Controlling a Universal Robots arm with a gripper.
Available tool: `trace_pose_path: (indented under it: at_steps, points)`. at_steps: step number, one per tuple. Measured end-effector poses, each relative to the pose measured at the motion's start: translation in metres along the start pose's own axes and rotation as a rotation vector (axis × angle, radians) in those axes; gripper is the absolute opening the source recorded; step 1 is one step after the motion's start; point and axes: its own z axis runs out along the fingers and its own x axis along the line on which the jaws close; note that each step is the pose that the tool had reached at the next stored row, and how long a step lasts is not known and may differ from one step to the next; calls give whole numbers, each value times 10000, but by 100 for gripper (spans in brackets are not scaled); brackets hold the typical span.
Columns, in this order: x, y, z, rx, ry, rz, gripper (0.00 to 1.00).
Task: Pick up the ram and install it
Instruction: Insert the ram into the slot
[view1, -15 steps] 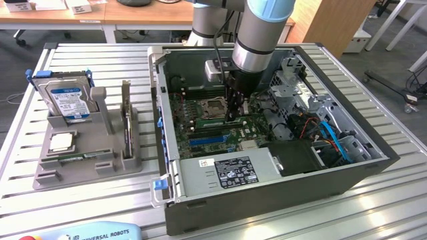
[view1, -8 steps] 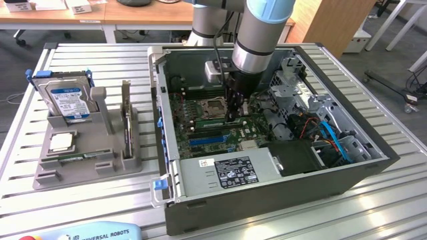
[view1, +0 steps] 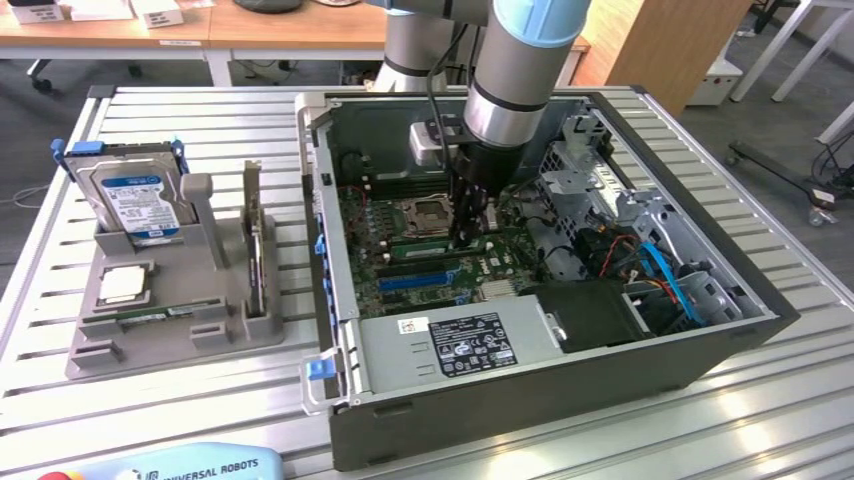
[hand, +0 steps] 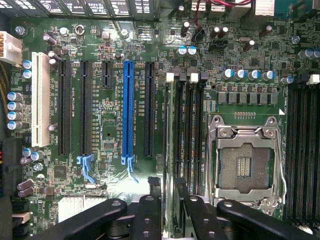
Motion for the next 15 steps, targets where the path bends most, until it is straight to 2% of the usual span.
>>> trace_pose_path:
  at_steps: [6, 15]
  points:
    - [-1, 2, -42, 0, 0, 0, 25]
    - [-5, 9, -261, 0, 0, 0, 25]
